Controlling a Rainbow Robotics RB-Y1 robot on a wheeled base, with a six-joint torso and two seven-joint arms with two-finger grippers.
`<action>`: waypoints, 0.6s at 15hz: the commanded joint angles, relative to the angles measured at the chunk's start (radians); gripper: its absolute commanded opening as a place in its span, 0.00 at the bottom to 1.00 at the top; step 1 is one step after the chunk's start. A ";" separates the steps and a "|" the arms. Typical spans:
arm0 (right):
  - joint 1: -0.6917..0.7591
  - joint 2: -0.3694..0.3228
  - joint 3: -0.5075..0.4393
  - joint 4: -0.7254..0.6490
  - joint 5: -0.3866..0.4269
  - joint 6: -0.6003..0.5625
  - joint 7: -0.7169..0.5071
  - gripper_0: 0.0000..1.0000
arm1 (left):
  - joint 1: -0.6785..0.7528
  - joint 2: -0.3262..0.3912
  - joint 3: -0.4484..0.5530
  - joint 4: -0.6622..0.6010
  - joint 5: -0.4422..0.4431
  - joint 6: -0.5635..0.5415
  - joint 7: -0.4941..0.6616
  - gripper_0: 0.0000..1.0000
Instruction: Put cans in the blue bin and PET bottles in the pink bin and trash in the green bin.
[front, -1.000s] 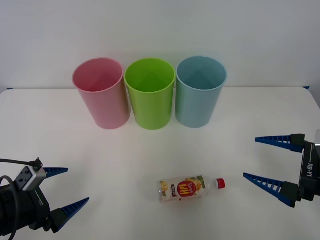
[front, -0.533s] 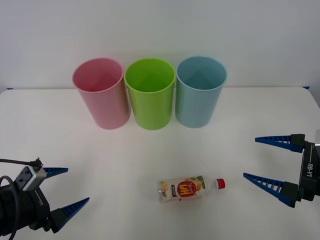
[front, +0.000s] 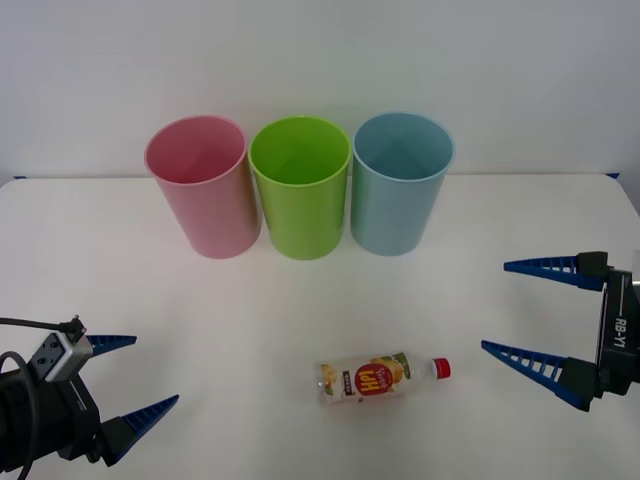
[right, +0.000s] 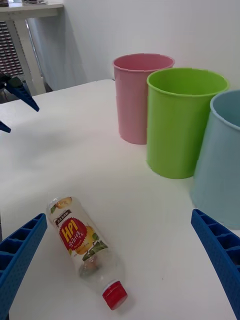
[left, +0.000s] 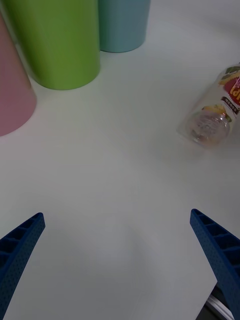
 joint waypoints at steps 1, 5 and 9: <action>0.000 -0.070 0.019 -0.051 0.029 -0.008 0.019 1.00 | 0.000 0.000 0.000 0.000 0.000 0.000 0.000 1.00; -0.015 -0.138 0.074 -0.117 0.085 -0.009 0.028 1.00 | 0.000 0.000 0.000 0.000 0.000 0.000 0.000 1.00; -0.072 -0.133 0.174 -0.189 0.256 -0.004 0.043 1.00 | 0.000 0.000 0.000 0.000 0.000 0.000 0.000 1.00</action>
